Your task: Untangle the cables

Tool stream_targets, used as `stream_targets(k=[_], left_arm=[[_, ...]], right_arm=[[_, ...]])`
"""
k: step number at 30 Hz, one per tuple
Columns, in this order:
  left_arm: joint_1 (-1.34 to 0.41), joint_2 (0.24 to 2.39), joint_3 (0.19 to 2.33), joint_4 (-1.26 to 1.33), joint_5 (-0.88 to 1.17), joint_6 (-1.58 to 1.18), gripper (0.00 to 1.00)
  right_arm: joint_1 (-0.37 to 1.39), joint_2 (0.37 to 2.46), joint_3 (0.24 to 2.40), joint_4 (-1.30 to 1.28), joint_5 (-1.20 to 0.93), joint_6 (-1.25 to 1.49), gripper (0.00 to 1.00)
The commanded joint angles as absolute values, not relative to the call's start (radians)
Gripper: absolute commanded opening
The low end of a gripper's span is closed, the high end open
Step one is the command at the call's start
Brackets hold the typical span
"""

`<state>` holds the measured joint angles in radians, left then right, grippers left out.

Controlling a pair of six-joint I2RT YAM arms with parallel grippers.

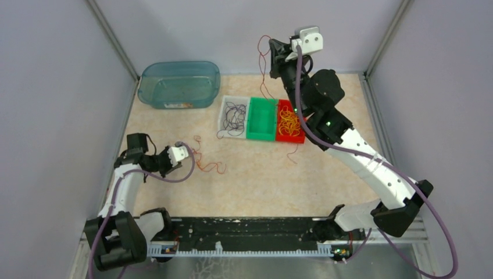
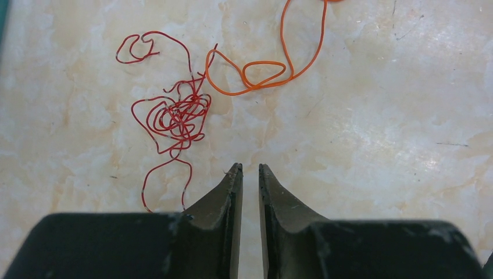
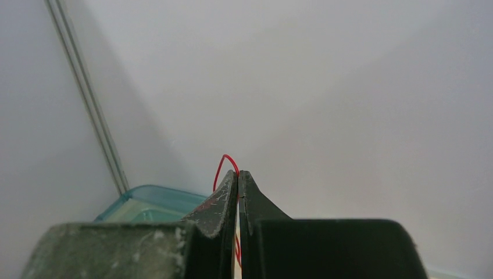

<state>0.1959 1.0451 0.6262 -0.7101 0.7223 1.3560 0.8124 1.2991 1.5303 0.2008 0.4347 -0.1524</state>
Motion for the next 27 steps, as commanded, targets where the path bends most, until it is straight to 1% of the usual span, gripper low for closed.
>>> stream_targets(k=[1, 7, 11, 16, 21, 27], left_arm=[[0.189, 1.038, 0.638, -0.736, 0.769, 1.389, 0.21], [0.19, 1.032, 0.635, -0.736, 0.769, 1.4, 0.18], [0.189, 1.03, 0.635, -0.736, 0.771, 1.406, 0.17], [0.191, 1.029, 0.635, -0.736, 0.77, 1.408, 0.16], [0.189, 1.022, 0.632, -0.738, 0.765, 1.422, 0.15], [0.19, 1.024, 0.632, -0.737, 0.758, 1.434, 0.14]], right_arm=[[0.79, 1.292, 1.596, 0.284, 0.38, -0.144, 0.0], [0.727, 1.304, 1.596, 0.328, 0.374, -0.121, 0.0], [0.696, 1.339, 1.654, 0.328, 0.368, -0.103, 0.0], [0.686, 1.391, 1.721, 0.342, 0.358, -0.115, 0.0], [0.679, 1.436, 1.739, 0.384, 0.351, -0.146, 0.0], [0.657, 1.494, 1.777, 0.402, 0.319, -0.12, 0.0]])
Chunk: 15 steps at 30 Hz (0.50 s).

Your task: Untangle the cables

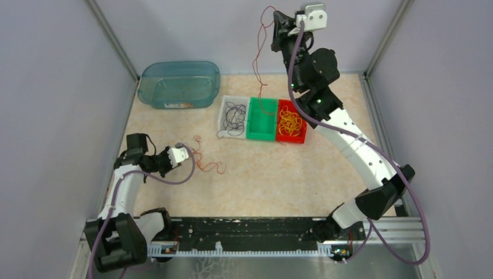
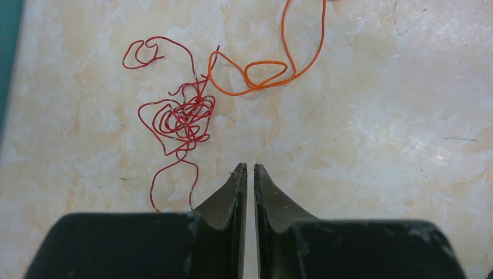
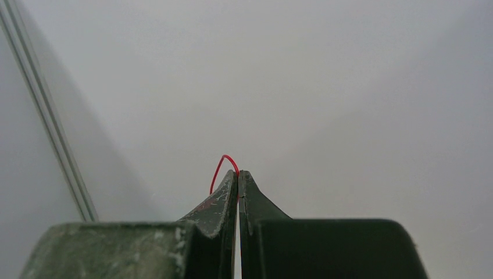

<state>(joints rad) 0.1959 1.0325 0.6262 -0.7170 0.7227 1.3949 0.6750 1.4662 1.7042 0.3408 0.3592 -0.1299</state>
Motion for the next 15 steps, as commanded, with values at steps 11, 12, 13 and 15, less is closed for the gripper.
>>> stream_targets(k=[11, 12, 13, 15], left_arm=[[0.19, 1.032, 0.63, -0.735, 0.764, 1.437, 0.12], [0.189, 1.033, 0.63, -0.735, 0.767, 1.436, 0.12], [0.19, 1.033, 0.63, -0.735, 0.768, 1.436, 0.11], [0.19, 1.03, 0.63, -0.736, 0.769, 1.436, 0.11]], right_arm=[[0.655, 1.508, 1.934, 0.399, 0.244, -0.045, 0.0], [0.655, 1.511, 1.94, 0.404, 0.244, -0.047, 0.0], [0.655, 1.512, 1.942, 0.41, 0.245, -0.048, 0.0], [0.656, 1.519, 1.956, 0.41, 0.244, -0.049, 0.0]])
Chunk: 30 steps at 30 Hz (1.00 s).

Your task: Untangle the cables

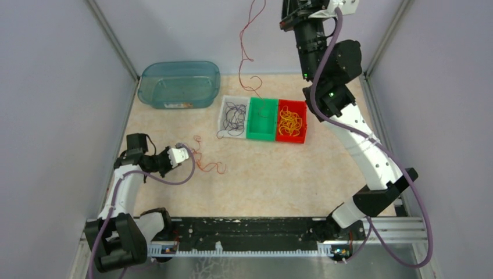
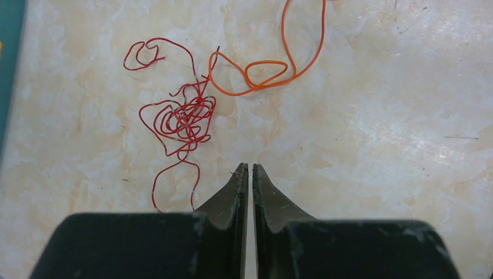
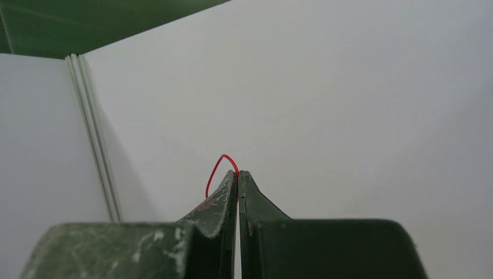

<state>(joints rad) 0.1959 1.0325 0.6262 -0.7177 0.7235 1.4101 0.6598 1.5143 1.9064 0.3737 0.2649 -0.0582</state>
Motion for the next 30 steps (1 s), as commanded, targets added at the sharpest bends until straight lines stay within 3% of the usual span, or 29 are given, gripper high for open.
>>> stream_targets(k=[1, 30], left_arm=[[0.189, 1.028, 0.63, -0.736, 0.768, 1.436, 0.11], [0.189, 1.016, 0.63, -0.753, 0.761, 1.459, 0.08]], right_arm=[[0.655, 1.522, 1.962, 0.405, 0.244, -0.052, 0.0], [0.624, 1.602, 1.762, 0.467, 0.341, -0.117, 0.0]])
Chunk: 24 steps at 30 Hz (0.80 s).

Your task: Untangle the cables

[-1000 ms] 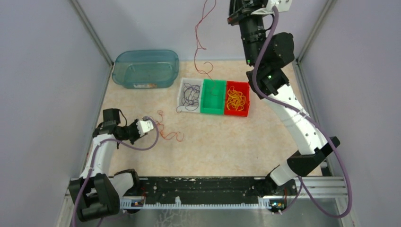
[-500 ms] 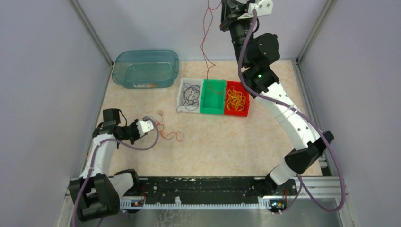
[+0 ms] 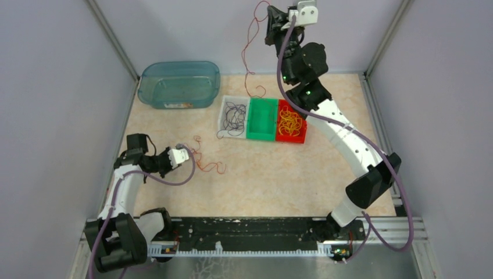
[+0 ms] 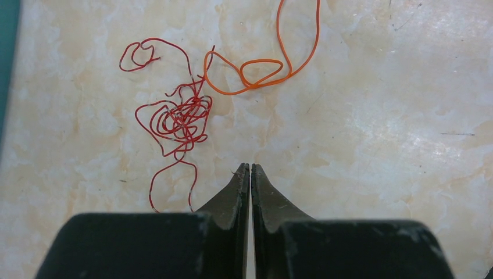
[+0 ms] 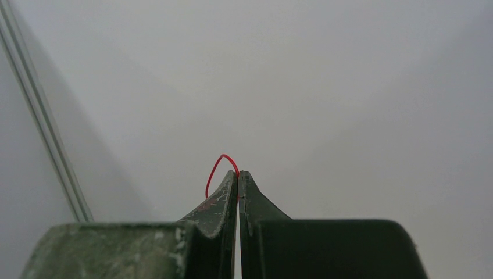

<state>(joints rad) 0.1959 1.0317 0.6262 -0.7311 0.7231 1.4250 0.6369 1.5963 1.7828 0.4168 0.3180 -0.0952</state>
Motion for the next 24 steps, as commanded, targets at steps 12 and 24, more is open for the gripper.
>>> stream_targets(k=[12, 24], left_arm=[[0.19, 1.017, 0.629, -0.753, 0.763, 1.462, 0.08], [0.19, 1.015, 0.625, -0.755, 0.765, 1.461, 0.08]], right_arm=[[0.623, 1.519, 1.464, 0.552, 0.4, -0.155, 0.0], [0.617, 1.457, 1.285, 0.569, 0.531, -0.262, 0.0]])
